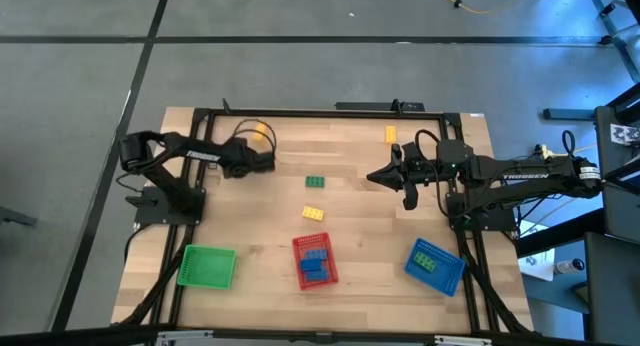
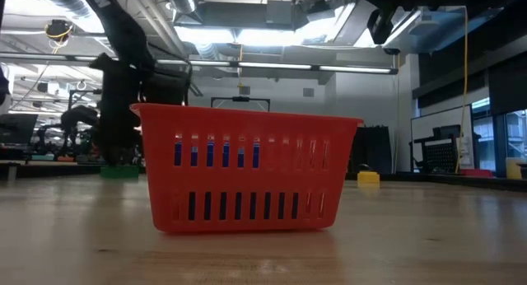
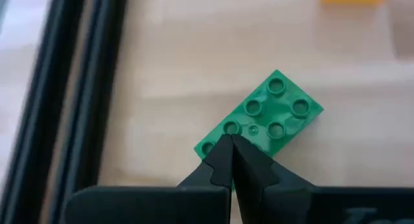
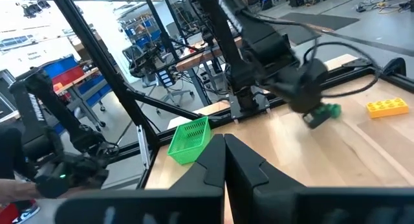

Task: Sort & place blocks by color
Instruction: Put the top green game piece into the blue bin

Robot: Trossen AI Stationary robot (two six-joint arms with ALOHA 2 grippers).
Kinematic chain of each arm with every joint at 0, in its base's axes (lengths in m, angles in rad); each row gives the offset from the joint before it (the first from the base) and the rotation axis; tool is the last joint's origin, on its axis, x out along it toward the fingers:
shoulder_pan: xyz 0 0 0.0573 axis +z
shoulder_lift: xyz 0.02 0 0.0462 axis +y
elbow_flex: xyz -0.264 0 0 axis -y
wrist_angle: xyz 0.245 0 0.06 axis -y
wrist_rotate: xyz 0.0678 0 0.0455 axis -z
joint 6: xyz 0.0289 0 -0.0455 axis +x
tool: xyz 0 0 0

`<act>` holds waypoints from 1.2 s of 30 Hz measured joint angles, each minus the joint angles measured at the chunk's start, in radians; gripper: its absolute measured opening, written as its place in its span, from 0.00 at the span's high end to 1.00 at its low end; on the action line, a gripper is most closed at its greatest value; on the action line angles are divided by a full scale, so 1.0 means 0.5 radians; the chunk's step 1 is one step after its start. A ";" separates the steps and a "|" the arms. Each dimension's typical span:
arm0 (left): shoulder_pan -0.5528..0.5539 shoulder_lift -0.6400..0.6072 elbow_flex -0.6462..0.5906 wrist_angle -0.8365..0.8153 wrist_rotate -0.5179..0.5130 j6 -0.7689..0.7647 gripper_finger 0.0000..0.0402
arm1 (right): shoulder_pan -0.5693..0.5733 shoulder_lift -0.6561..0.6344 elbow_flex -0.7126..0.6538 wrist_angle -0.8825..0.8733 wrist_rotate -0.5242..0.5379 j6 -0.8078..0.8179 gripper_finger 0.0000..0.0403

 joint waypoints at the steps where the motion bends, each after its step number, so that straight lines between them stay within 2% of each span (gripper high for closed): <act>1: -0.054 -0.020 0.000 -0.016 0.030 -0.045 1.00 | 0.000 0.000 0.000 0.000 0.000 -0.003 1.00; 6: -0.323 -0.071 0.000 -0.017 0.113 -0.295 1.00 | 0.001 -0.001 0.000 0.000 0.000 -0.051 1.00; 11: -0.525 -0.072 0.074 -0.036 0.205 -0.330 1.00 | 0.000 -0.001 0.000 0.001 0.000 -0.056 1.00; 14: -0.590 -0.092 0.190 -0.110 0.212 -0.095 1.00 | 0.001 0.000 0.000 0.001 0.000 -0.055 1.00; 19: -0.572 -0.171 0.456 -0.327 0.115 0.443 0.99 | 0.000 -0.001 0.000 0.001 0.000 -0.051 1.00; 24: -0.511 -0.353 0.679 -0.548 0.083 0.910 0.93 | 0.000 -0.001 0.000 0.000 0.000 -0.049 1.00; 27: -0.430 -0.534 0.724 -0.546 0.239 1.174 0.85 | 0.000 -0.001 0.000 0.001 0.000 -0.049 1.00; 31: -0.288 -0.773 0.728 -0.485 0.621 1.373 0.72 | 0.000 -0.001 0.000 0.000 -0.041 -0.049 1.00; 36: -0.147 -0.887 0.728 -0.486 0.995 1.544 0.55 | 0.000 -0.001 0.000 -0.001 -0.079 -0.042 1.00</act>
